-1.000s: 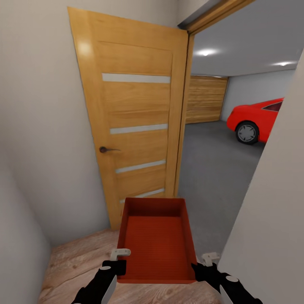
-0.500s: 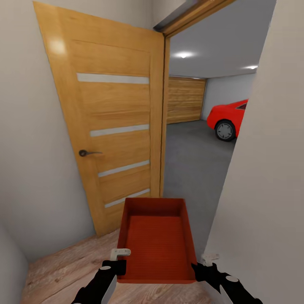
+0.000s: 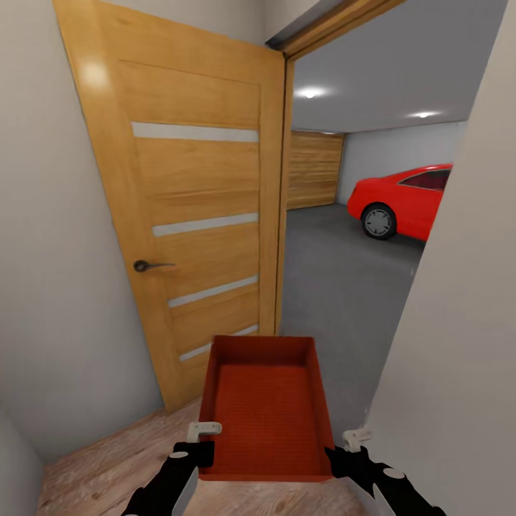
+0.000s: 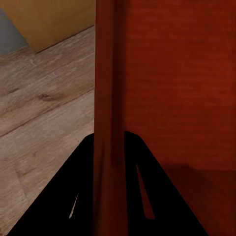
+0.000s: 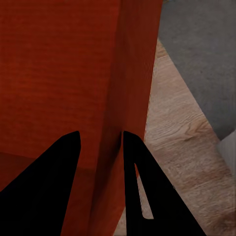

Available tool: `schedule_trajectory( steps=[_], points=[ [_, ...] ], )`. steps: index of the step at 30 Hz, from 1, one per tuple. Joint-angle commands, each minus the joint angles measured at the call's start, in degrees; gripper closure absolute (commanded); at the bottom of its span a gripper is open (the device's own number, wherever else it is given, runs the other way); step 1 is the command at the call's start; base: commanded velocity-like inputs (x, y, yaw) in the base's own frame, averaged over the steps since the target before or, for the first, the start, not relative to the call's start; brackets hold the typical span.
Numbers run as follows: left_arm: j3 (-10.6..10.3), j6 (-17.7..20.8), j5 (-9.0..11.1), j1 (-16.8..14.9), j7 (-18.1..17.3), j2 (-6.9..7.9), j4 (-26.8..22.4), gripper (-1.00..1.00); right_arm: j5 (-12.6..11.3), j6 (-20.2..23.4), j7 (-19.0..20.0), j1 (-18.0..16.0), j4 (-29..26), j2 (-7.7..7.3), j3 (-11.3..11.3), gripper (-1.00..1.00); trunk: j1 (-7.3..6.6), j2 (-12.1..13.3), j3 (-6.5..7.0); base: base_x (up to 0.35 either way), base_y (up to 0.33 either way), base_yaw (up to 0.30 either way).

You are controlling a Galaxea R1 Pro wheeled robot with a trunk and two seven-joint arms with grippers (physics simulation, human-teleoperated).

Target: Move the two storage containers from the living room to the garage. In the garage, place one container on the floor and stack the other container on top of it (either order is fine).

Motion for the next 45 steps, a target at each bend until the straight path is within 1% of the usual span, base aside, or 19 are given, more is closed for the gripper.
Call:
schedule_trajectory(
  steps=[1,24,30,34,45],
  points=[
    [3.20,0.40,-0.81,-0.08,0.14,-0.07,-2.24,1.00,-0.19,0.19,0.06,0.03,-0.09,-0.06,0.51,1.00,0.04,-0.10,-0.11,0.166,0.230,0.000],
    [3.21,0.38,-0.81,-0.08,0.14,-0.07,-2.24,1.00,-0.19,0.19,0.06,0.03,-0.09,-0.06,0.50,1.00,0.04,-0.10,-0.11,0.166,0.230,0.000],
    [3.20,0.38,-0.81,-0.08,0.14,-0.08,-2.25,1.00,-0.19,0.19,0.06,0.03,-0.09,-0.06,0.51,1.00,0.04,-0.10,-0.11,0.052,0.066,-0.004],
    [3.23,0.38,-0.81,-0.08,0.14,-0.12,-2.24,1.00,-0.19,0.19,0.06,0.03,-0.09,-0.06,0.51,1.00,0.04,-0.10,-0.11,0.004,0.005,-0.172],
    [3.21,0.37,-0.81,-0.08,0.14,-0.16,-2.24,1.00,-0.19,0.19,0.06,0.03,-0.09,-0.06,0.51,1.00,0.04,-0.10,-0.11,0.000,0.000,-0.266]
  ],
)
